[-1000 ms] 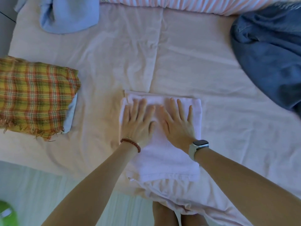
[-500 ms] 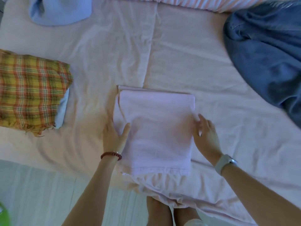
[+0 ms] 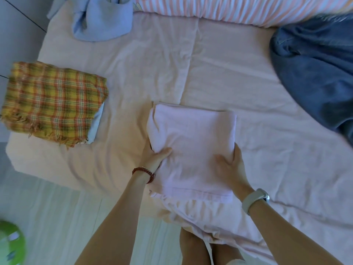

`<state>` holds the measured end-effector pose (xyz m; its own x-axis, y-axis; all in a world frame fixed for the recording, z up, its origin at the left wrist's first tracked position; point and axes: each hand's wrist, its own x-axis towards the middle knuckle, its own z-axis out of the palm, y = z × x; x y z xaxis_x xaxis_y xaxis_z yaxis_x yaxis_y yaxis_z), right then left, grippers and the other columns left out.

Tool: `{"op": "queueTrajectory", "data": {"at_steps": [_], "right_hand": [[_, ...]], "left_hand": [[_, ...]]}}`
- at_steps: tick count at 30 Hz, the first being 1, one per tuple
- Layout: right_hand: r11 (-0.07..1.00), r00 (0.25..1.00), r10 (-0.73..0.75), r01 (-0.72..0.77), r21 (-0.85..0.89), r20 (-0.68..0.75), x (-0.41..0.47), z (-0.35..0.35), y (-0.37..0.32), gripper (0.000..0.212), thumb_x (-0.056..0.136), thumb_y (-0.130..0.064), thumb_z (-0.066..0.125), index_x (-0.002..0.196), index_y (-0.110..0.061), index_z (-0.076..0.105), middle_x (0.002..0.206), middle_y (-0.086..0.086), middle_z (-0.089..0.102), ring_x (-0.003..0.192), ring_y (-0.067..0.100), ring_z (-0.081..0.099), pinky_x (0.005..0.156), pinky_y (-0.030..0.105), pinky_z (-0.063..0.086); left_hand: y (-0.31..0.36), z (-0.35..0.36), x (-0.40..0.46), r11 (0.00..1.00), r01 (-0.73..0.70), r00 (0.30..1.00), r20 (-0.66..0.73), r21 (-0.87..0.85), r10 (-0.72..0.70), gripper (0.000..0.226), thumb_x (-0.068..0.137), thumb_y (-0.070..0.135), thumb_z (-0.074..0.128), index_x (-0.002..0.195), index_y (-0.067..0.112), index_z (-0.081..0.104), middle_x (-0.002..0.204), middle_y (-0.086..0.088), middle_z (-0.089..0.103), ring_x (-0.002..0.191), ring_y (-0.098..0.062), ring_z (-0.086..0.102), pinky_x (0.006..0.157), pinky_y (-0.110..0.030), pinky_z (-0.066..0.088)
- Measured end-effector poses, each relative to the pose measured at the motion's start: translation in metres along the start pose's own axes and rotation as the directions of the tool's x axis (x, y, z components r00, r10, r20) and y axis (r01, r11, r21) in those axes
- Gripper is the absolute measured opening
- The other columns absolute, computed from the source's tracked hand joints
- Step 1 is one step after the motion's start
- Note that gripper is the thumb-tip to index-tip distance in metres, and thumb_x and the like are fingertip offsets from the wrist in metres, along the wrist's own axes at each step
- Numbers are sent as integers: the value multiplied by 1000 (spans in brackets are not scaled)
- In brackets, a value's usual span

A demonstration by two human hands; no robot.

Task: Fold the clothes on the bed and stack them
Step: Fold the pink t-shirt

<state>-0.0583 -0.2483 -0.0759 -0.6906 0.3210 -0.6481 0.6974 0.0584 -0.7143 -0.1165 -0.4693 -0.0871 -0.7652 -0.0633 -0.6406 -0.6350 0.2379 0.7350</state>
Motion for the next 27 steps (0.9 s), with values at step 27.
{"op": "queueTrajectory", "data": {"at_steps": [27], "right_hand": [[995, 994, -85, 88, -39, 69, -48, 373, -184, 65, 86, -8, 40, 144, -31, 22, 129, 4, 49, 107, 25, 53, 84, 33, 44]], "left_hand": [[94, -403, 94, 951, -56, 942, -300, 303, 151, 72, 90, 16, 57, 148, 18, 15, 116, 16, 61, 110, -6, 58, 85, -26, 48]]}}
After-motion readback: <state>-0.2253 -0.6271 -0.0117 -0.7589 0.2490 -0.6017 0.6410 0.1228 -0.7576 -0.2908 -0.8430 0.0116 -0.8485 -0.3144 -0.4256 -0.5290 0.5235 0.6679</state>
